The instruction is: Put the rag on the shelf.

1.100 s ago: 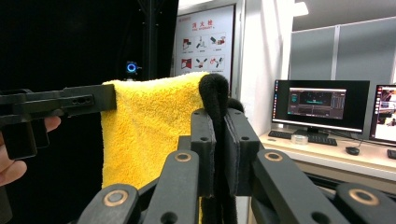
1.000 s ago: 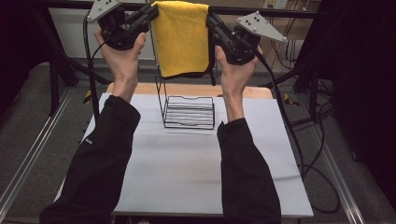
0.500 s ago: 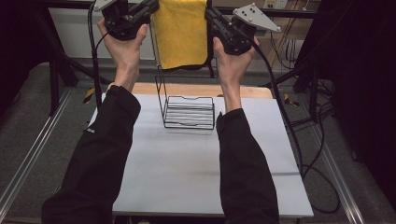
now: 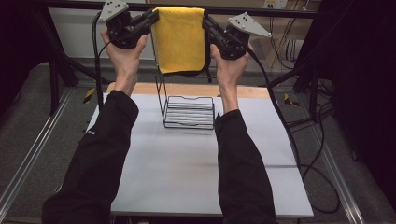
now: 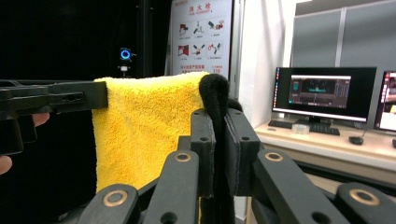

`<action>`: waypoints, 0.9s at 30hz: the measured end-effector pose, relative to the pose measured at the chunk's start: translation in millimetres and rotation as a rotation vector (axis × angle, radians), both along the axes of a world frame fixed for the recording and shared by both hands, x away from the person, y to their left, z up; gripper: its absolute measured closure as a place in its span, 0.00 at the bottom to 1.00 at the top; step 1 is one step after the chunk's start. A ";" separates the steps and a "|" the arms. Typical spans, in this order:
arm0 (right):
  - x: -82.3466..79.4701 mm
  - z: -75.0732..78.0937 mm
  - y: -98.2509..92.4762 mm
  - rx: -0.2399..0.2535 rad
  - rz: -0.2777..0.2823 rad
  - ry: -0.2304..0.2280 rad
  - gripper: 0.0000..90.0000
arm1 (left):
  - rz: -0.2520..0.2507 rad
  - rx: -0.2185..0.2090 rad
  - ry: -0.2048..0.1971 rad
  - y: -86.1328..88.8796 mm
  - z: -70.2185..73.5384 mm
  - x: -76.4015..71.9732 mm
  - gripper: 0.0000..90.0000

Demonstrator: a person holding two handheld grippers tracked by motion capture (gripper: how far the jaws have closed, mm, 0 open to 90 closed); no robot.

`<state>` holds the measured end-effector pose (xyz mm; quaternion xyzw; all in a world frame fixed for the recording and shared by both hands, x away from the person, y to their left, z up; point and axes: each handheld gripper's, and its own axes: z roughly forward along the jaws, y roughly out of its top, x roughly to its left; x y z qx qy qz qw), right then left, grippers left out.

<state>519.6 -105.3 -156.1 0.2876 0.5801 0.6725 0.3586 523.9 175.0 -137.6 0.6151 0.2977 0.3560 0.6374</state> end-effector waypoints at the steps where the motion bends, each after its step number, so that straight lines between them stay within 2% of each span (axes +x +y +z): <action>1: 0.0 -3.1 -0.5 -0.002 -0.001 0.006 0.93 | -0.002 0.008 0.000 -0.5 -2.5 -0.3 0.92; 6: -1.4 -18.1 -5.4 -0.004 0.008 0.038 0.93 | -0.022 0.029 0.023 -0.9 -18.2 -1.5 0.92; 12: -9.0 -34.2 -9.5 -0.014 0.021 0.061 0.92 | -0.048 0.044 0.028 1.4 -34.9 -9.8 0.92; 19: -18.2 -44.6 -9.4 -0.038 0.029 0.063 0.92 | -0.071 0.056 0.049 4.4 -46.7 -18.2 0.92; 24: -26.6 -48.2 -11.4 -0.047 0.038 0.049 0.92 | -0.095 0.047 0.025 4.9 -50.5 -27.6 0.92; 27: -30.6 -51.3 -13.0 -0.056 0.038 0.042 0.92 | -0.102 0.060 0.026 4.2 -53.8 -31.8 0.92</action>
